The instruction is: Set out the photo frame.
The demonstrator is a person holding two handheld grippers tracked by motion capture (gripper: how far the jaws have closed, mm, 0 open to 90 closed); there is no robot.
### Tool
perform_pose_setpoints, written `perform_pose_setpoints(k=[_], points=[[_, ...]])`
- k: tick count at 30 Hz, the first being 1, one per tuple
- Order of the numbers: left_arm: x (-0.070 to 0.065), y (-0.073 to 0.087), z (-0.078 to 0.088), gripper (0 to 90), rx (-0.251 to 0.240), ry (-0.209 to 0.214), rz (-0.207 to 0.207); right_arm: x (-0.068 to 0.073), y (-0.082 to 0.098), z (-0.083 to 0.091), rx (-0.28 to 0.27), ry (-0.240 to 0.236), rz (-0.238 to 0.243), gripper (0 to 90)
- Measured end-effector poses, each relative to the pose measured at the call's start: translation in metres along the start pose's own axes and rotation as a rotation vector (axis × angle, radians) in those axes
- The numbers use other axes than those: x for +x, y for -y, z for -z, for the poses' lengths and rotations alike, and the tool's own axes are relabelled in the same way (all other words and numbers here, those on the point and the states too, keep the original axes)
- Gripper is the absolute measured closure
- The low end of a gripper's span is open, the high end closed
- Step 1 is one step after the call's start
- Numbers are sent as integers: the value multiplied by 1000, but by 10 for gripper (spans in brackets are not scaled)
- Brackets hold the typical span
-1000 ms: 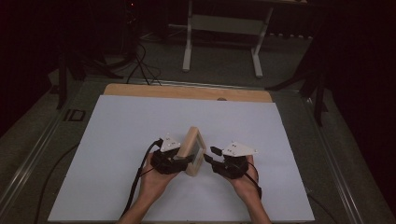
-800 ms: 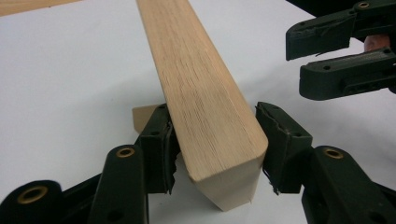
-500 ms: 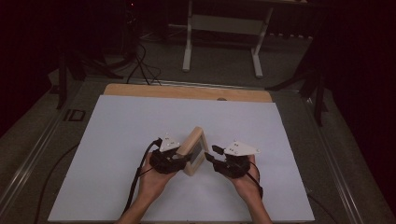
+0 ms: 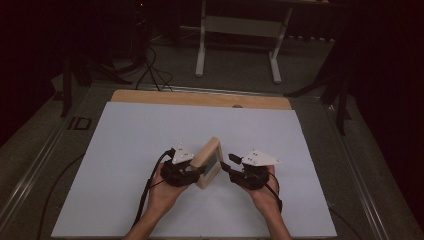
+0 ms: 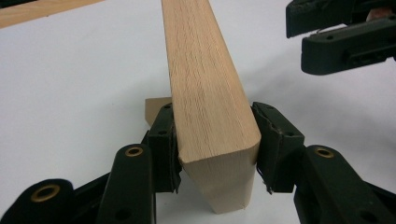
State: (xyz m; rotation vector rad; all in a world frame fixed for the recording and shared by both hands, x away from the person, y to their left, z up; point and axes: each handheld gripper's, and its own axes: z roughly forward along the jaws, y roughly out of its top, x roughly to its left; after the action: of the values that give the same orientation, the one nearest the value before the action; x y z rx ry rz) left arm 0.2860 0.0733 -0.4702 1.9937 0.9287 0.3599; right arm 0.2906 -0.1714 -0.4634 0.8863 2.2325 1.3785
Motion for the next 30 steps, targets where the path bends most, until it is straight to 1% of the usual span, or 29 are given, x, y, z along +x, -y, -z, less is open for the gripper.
perform_pose_setpoints(k=[4, 12, 16, 21, 30], points=[[-1, -1, 0, 557, 4, -3, -21, -1, -1, 1, -5, 5, -1, 566], [-1, -1, 2, 568, 4, -12, -48, -1, -1, 1, -5, 6, 0, 566], [-1, -1, 3, 574, 7, -16, -74, -1, -1, 0, -7, 6, -1, 565], [-1, -1, 4, 581, 3, -16, -88, -1, -1, 1, -8, 7, -1, 566], [3, 0, 6, 587, 6, -20, -113, -3, -1, 1, -12, 14, -1, 566]])
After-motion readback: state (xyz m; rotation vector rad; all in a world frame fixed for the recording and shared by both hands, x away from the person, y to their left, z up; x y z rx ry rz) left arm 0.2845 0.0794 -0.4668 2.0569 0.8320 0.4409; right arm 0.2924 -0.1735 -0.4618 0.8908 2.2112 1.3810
